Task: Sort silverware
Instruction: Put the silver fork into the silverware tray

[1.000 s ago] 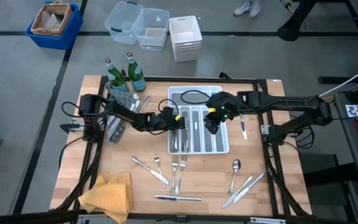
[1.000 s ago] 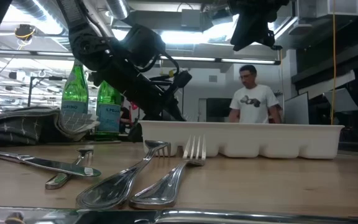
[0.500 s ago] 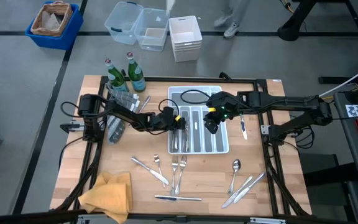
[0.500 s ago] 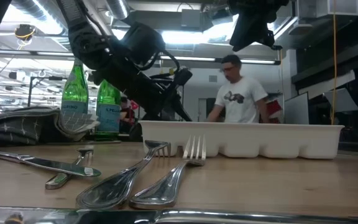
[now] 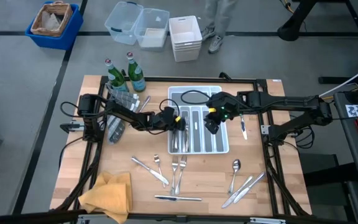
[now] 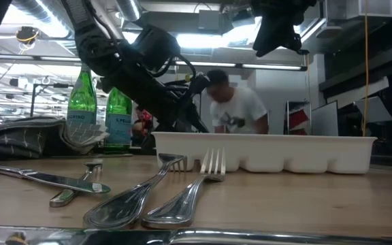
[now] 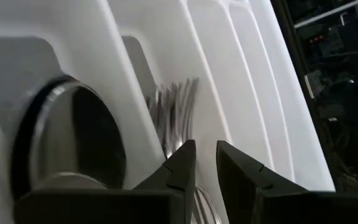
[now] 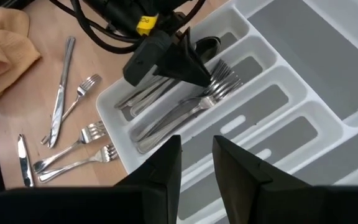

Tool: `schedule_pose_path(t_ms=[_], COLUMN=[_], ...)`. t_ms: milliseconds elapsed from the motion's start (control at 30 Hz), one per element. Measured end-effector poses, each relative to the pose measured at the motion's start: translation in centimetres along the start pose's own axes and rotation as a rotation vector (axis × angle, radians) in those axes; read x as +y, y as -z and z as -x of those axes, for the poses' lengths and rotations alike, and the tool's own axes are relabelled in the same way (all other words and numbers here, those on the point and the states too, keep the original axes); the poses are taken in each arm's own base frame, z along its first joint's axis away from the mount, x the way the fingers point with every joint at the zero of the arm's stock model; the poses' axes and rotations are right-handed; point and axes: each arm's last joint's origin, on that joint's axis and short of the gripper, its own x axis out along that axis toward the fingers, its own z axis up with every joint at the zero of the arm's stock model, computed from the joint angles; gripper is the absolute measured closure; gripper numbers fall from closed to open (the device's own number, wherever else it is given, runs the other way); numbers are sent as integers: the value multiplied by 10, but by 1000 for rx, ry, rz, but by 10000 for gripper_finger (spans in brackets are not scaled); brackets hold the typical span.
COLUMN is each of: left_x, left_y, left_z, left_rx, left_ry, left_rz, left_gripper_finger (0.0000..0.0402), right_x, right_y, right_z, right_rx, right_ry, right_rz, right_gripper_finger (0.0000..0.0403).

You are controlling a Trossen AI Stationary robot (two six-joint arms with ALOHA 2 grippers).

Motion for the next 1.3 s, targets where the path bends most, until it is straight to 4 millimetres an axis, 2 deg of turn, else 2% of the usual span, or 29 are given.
schedule_pose_path(t_ms=[300,600,800,1000,1167,1300], left_x=[-13,-42,-58,-68,-71,-68], left_y=[-4,-23,-31,-31,-29,-28], left_z=[10,40,61,81,100,118], left_rx=[76,70,130,191,235,280], left_ry=[95,250,372,430,394,340], left_rz=[-20,-72,-96,-157,-224,-291], left_gripper_finger=[349,357,357,363,364,362], right_x=[-3,4,27,54,74,89], right_y=[7,12,25,39,56,75], right_z=[0,1,3,-1,-18,-39], right_rx=[70,143,161,67,12,46], right_ry=[35,-73,-114,-121,-124,-117], right_rz=[-1,-55,-26,-56,-119,-165], right_gripper_finger=[307,307,307,307,307,307])
